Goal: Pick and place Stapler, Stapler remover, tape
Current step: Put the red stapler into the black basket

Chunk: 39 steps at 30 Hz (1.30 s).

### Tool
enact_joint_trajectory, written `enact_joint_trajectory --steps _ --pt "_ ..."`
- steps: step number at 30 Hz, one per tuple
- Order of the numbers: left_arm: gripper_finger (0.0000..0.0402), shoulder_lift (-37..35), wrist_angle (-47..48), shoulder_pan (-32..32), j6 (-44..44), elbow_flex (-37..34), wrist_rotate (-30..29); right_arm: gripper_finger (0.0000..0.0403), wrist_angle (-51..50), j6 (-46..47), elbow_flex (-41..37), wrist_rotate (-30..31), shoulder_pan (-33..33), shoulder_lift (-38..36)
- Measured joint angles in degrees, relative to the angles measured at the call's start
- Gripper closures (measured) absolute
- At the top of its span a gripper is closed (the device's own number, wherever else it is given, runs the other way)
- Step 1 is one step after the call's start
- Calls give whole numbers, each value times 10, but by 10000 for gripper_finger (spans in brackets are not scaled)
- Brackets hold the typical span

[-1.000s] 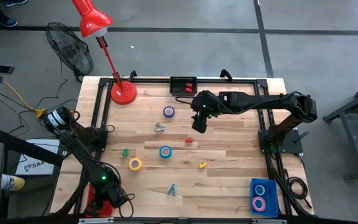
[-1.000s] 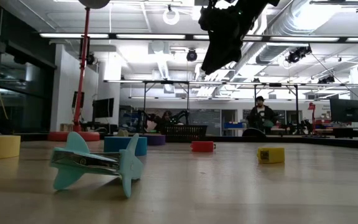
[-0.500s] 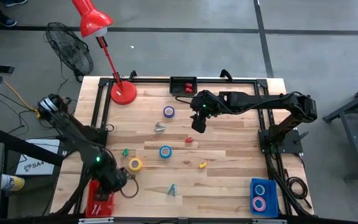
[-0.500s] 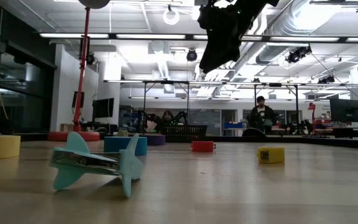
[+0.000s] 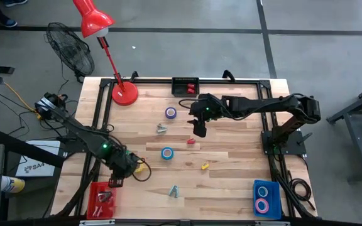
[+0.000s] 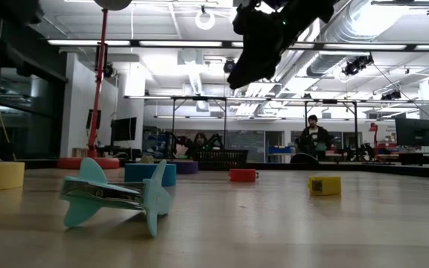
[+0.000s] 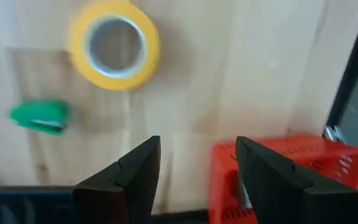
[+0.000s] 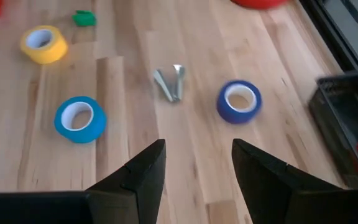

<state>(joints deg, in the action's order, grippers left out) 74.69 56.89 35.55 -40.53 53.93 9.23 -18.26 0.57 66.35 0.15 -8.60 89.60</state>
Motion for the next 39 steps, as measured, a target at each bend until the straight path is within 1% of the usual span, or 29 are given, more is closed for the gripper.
enact_joint_trajectory --steps 6,11,15,18,21,24,29,33,39 --pt "197 -68 32 1 -37 0 -98 226 91 -53 -26 -27 0 7" --pt "197 -126 58 0 -52 0 -169 218 136 -50 -25 -45 0 36" --pt "197 -153 80 0 -52 0 -216 205 133 -31 -17 -51 0 68" --pt "197 -159 94 0 -49 0 -233 194 129 -5 -16 -50 0 77" --pt "197 -160 102 0 -45 0 -234 186 81 -1 -15 -51 0 77" --pt "197 -160 112 0 -44 0 -239 184 21 -34 -15 -63 1 77" --pt "197 -160 110 0 -43 0 -264 184 -49 -117 -16 -88 14 84" --pt "197 -160 108 0 -46 0 -272 184 -50 -169 -16 -102 28 99" --pt "197 -160 106 0 -49 0 -280 184 -29 -190 -16 -94 41 142"
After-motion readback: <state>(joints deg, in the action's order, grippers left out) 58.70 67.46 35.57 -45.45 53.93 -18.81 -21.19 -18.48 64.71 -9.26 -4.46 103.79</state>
